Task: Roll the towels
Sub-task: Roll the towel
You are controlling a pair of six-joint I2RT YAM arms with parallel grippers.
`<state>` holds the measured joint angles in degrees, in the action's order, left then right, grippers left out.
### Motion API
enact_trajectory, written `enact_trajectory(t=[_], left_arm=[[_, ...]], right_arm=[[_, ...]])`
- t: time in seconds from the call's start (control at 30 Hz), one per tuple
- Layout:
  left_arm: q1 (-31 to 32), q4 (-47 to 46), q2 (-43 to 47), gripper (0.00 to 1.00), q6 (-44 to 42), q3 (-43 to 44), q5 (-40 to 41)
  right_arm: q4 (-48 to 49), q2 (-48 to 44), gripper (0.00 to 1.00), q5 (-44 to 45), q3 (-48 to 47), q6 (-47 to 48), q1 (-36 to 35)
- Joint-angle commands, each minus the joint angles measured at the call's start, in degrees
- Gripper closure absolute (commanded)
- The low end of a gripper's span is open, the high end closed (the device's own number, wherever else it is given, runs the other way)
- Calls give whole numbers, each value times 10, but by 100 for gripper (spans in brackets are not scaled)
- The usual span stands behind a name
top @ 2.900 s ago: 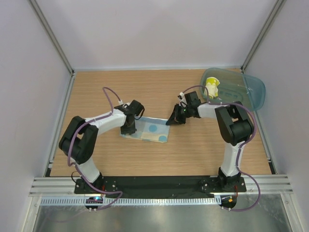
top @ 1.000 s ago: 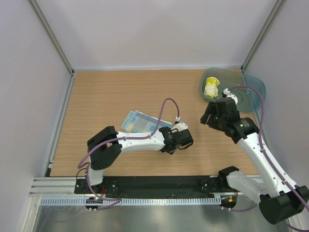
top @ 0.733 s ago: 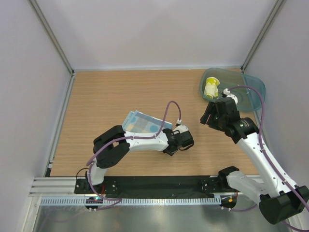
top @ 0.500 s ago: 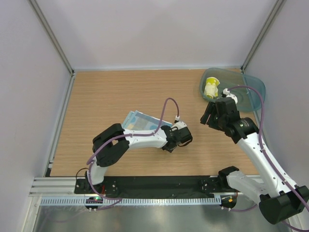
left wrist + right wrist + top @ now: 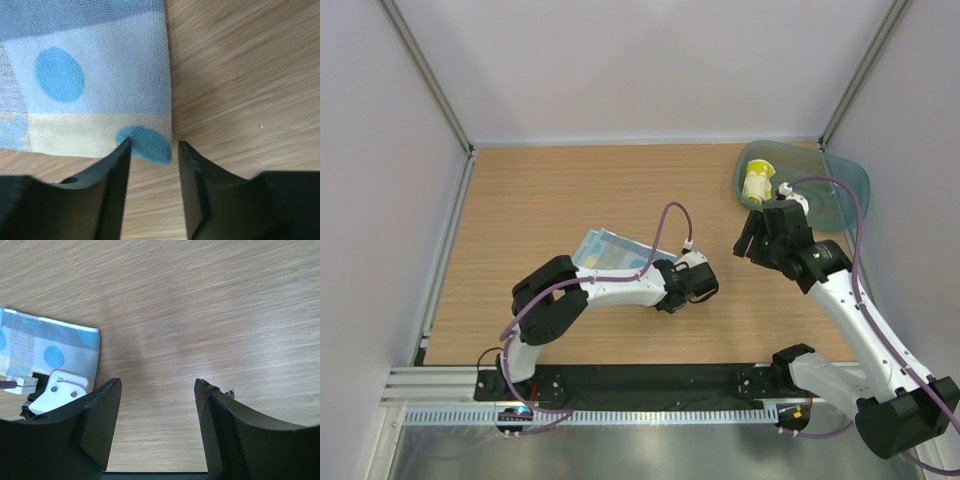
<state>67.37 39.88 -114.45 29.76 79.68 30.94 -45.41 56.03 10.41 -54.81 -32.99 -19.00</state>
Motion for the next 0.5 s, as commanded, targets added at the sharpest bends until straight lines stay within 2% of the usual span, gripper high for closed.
enact_trajectory(t=[0.0,0.23,0.37,0.47], left_arm=[[0,-14,-9,60,0,10,11],[0,-55,25,83,8,-53,-6],[-4,-78,53,95,10,-73,-26],[-13,-98,84,100,16,-102,-50]], right_arm=[[22,4,33,2,-13,8,2],[39,23,33,-40,-8,-1,1],[88,55,31,-128,13,-32,3],[136,112,27,-211,31,-67,5]])
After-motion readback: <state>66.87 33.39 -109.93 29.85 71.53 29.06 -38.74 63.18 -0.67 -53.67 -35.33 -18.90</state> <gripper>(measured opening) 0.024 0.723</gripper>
